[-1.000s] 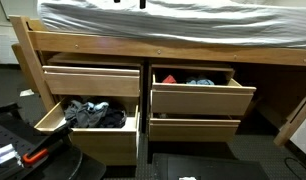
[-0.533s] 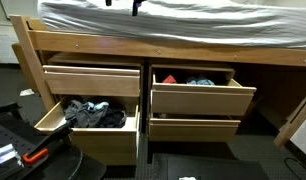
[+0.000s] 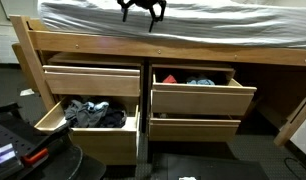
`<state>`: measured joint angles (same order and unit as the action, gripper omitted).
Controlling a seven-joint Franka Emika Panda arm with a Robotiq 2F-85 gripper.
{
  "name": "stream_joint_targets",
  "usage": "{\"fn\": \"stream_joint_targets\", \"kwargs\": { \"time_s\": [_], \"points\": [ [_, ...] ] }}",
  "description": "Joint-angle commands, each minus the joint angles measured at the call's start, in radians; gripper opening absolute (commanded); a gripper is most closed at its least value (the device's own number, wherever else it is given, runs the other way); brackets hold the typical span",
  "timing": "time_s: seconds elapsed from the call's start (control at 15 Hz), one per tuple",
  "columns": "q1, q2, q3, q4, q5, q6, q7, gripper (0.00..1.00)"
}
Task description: Take a t-shirt out of the top right drawer and put it on the bed
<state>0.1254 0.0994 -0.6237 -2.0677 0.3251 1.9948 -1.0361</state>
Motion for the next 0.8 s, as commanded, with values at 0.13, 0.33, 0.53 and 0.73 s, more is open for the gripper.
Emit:
{"fn": "stream_joint_targets", "kwargs": {
  "time_s": [0.13, 0.33, 0.53, 0.73],
  "points": [
    [-0.254, 0.082, 0.237, 0.078, -0.072, 0.006, 0.017, 1.0],
    [-0.262, 0.065, 0.258, 0.075, -0.067, 0.004, 0.024, 1.0],
    [-0.3, 0.177, 0.301, 0.162, 0.004, 0.005, 0.042, 1.0],
    [-0.355, 0.339, 0.392, 0.292, 0.062, 0.064, 0.056, 1.0]
  ]
}}
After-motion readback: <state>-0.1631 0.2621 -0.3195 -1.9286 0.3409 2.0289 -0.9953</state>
